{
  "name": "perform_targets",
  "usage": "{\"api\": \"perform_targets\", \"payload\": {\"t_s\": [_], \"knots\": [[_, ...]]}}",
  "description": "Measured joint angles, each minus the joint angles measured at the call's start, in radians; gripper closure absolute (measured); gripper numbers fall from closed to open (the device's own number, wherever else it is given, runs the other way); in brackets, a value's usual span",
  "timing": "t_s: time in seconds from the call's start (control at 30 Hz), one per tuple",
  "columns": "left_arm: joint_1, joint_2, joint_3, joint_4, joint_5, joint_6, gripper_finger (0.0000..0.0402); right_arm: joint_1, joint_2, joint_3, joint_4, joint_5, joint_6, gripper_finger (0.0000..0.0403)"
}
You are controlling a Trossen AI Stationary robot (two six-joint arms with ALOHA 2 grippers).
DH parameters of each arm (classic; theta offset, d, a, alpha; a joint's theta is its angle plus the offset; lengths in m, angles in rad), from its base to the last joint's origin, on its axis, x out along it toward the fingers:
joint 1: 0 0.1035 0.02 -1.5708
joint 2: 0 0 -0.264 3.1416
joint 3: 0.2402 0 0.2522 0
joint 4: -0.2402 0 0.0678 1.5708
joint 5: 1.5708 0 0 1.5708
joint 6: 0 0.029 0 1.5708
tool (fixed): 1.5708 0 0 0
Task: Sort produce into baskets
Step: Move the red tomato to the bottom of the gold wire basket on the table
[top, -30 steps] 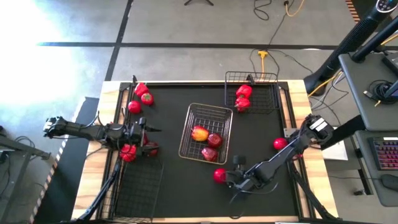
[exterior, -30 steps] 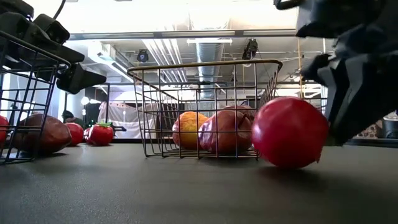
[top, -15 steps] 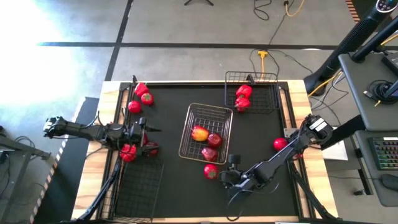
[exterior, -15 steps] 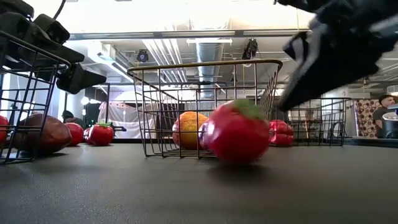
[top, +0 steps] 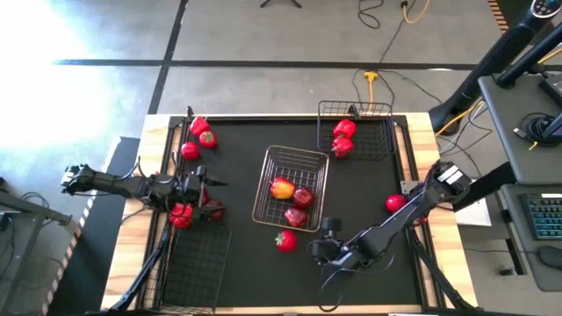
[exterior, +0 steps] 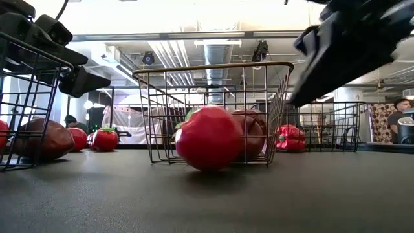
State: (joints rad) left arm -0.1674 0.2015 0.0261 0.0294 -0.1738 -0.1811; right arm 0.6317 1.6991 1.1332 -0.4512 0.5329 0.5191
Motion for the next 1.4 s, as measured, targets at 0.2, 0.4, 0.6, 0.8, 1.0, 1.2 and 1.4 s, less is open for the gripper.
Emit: {"api": "perform_targets", "payload": {"t_s": [0.2, 0.4, 0.6, 0.8, 1.0, 1.2, 1.4], "knots": [[0.0, 0.001, 0.0, 0.0, 0.0, 0.0, 0.0009, 0.022, -0.026, 0.162, -0.711, -0.06, 0.27, 0.0376], [0.0, 0.004, 0.0, 0.0, 0.0, 0.0, 0.0009, 0.025, -0.035, 0.143, -1.128, -0.142, 0.412, 0.0365], [0.0, 0.007, 0.0, 0.007, 0.0, 0.0, 0.0009, -0.027, -0.097, -0.033, -1.09, -0.341, 0.336, 0.0297], [0.0, 0.013, 0.0, 0.006, 0.0, 0.0, 0.0009, -0.118, -0.131, -0.163, -1.108, -0.405, 0.3, 0.0195], [0.0, 0.017, 0.0, 0.009, 0.0, 0.0, 0.0009, -0.261, -0.135, -0.22, -1.105, -0.437, 0.261, 0.0095], [0.0, 0.02, 0.0, 0.006, 0.0, 0.0, 0.0009, -0.382, -0.135, -0.254, -1.046, -0.492, 0.174, 0.0036], [0.0, 0.021, 0.0, 0.007, 0.0, 0.0, 0.0009, -0.47, -0.132, -0.328, -0.965, -0.56, 0.108, 0.0034]]}}
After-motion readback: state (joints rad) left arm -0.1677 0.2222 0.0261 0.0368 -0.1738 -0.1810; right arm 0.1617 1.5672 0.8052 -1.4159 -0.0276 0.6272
